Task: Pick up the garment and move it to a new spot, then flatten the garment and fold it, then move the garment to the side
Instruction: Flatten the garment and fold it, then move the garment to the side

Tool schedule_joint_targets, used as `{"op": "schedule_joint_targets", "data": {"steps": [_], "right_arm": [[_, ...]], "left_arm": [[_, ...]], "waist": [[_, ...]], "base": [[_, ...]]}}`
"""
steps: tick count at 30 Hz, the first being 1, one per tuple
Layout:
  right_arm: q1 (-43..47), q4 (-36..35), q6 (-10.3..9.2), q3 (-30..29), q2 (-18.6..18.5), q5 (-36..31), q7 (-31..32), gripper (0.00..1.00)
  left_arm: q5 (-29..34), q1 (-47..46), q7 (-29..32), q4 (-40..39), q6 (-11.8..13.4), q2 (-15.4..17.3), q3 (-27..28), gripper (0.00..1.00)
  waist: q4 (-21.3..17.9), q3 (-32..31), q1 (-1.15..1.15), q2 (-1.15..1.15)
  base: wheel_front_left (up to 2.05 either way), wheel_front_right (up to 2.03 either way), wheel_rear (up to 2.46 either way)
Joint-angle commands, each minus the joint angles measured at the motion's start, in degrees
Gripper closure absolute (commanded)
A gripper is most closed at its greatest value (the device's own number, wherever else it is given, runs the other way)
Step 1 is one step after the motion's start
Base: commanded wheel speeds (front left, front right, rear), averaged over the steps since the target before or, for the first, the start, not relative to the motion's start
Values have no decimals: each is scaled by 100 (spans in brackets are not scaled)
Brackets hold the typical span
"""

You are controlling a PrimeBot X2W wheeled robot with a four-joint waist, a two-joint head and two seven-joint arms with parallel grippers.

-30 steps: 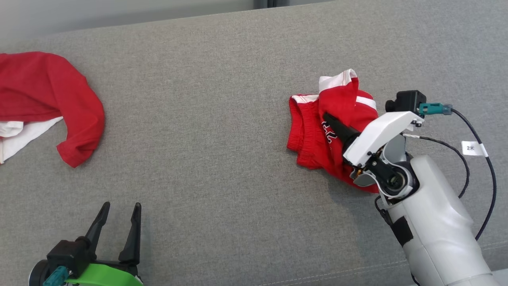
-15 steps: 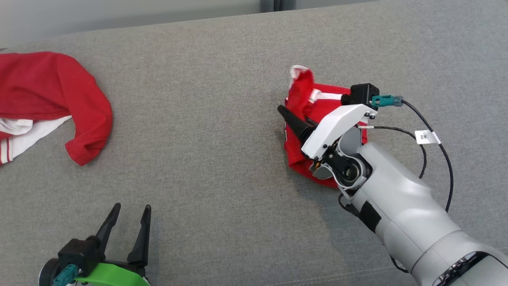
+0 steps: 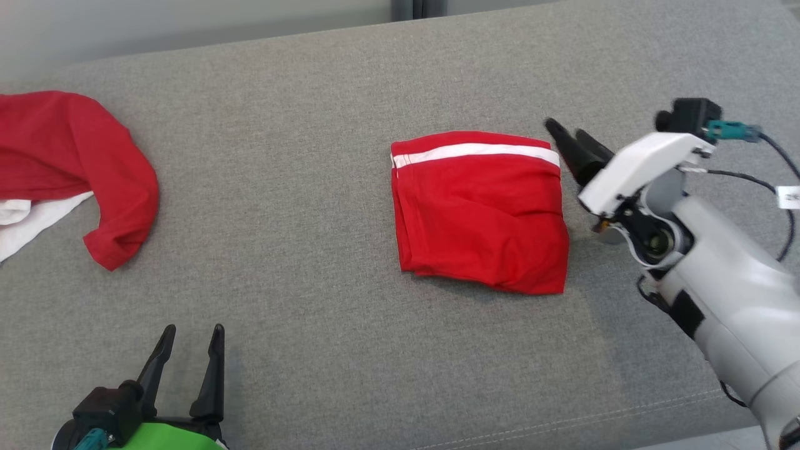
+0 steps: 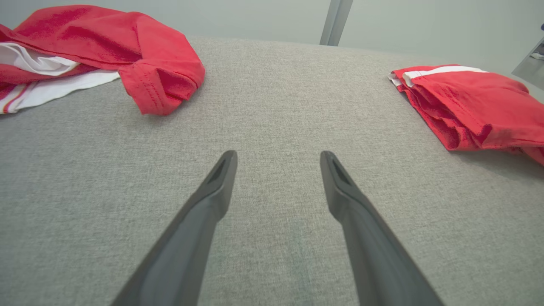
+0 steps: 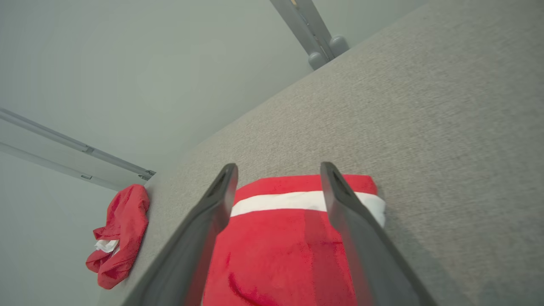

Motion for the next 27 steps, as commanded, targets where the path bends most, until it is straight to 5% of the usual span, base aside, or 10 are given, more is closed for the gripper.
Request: {"op": "schedule_joint_targets", "data": {"steps": [1,5,16,18,27], "right_arm": [[137,16,3,-27,23,24,112,0],[408,38,2,-198,-377,-14,578,0],[665,-299,2,-381,-303,-181,1577,0],[567,-196,1,-471,-223,-302,1550,100],[692,-680,1,-756,-57,-578,1853,100]], "left_arm": [[9,65,-16,-37,16,-9,26,0],[50,-15,-17,-55,-5,-60,16,0],[103,-326,-17,2,-46,-157,7,0],[101,-337,-17,29,-51,-199,27,0],[119,-78,-17,39,-64,-302,214,0]], "waist": [[-59,101,0,0],[-101,253,0,0],[106,474,0,0],[152,464,0,0],[-288,133,0,0]], "base": [[0,0,0],[0,0,0],[0,0,0],[0,0,0],[0,0,0]]}}
